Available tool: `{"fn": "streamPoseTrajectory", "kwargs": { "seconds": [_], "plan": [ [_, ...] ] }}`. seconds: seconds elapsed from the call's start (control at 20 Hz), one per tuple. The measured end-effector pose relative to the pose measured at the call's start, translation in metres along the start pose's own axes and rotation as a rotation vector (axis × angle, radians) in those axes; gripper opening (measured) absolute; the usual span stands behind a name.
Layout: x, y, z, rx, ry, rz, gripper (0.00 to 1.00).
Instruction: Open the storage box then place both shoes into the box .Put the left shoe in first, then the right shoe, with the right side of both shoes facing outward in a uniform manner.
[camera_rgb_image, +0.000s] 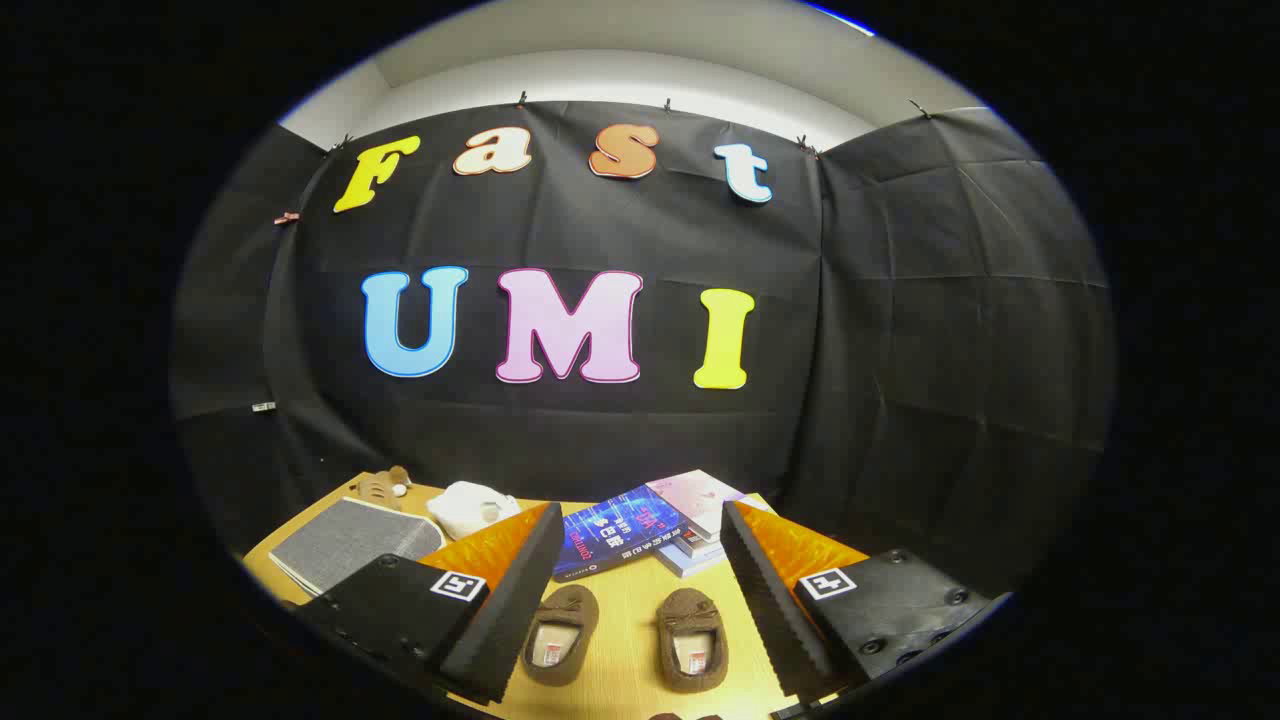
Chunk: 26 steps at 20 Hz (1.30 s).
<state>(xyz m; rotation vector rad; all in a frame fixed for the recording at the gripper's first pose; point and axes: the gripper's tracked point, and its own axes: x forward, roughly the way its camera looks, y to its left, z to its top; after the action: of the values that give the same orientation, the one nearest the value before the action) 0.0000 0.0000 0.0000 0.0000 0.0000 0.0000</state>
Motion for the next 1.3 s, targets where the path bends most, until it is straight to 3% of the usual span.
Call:
{"fn": "streamPoseTrajectory", "kwargs": {
  "seconds": [0.45, 1.1, 1.3],
  "plan": [
    [0.005, 0.011, -0.012, -0.004, 0.035, 0.031, 0.97],
    [0.017, 0.069, -0.037, 0.013, 0.121, 0.167, 0.98],
    [0.023, 0.099, -0.056, 0.073, 0.2, 0.256, 0.98]
  ]
}}
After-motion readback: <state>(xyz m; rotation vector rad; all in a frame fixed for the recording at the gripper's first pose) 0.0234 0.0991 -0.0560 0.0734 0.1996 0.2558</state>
